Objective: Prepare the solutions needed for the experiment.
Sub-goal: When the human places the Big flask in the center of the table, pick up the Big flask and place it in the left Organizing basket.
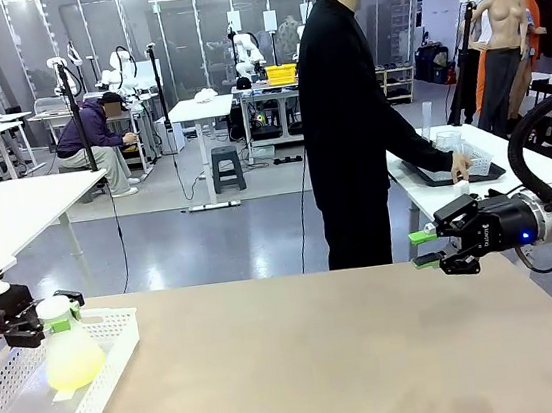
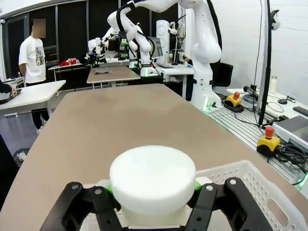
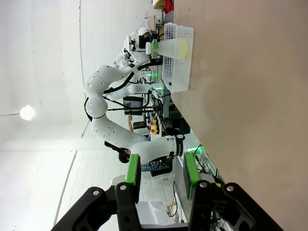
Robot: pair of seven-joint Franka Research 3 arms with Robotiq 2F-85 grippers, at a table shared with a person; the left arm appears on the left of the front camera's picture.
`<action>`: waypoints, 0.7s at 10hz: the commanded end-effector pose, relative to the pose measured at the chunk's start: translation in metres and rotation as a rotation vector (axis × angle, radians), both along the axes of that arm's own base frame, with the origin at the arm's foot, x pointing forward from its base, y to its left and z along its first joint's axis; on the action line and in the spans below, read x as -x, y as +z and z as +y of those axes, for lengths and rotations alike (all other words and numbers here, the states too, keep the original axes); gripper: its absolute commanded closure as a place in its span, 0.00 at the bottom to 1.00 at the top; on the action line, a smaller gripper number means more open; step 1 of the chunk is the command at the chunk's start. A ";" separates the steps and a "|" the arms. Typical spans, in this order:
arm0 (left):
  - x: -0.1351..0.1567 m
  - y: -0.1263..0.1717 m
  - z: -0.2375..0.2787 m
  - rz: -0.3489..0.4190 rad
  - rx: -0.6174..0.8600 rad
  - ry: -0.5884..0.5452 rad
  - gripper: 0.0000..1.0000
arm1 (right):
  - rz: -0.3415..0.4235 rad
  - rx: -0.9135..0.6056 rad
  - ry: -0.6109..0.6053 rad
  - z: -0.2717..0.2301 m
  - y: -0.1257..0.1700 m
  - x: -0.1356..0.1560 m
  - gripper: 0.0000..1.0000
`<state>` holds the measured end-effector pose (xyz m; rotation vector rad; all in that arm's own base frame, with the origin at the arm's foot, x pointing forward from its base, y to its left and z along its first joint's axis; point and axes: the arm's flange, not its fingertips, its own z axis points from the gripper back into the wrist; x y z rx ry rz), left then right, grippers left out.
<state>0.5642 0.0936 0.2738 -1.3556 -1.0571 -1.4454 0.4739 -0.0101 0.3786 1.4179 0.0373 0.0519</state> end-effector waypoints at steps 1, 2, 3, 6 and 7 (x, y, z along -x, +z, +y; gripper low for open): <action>0.002 -0.005 0.004 -0.017 -0.006 -0.031 0.37 | 0.002 0.009 0.009 0.001 0.001 0.000 0.53; 0.003 -0.005 0.007 -0.015 -0.002 -0.030 0.55 | 0.002 0.009 0.009 0.001 0.001 0.000 0.53; 0.001 -0.004 0.013 -0.010 -0.003 -0.012 0.17 | 0.002 0.009 0.009 0.001 0.001 0.000 0.53; 0.000 -0.002 0.024 -0.003 -0.008 0.011 0.15 | 0.002 0.009 0.009 0.001 0.001 0.000 0.53; -0.001 -0.002 0.024 0.005 -0.008 0.018 0.00 | 0.002 0.009 0.009 0.001 0.001 0.000 0.53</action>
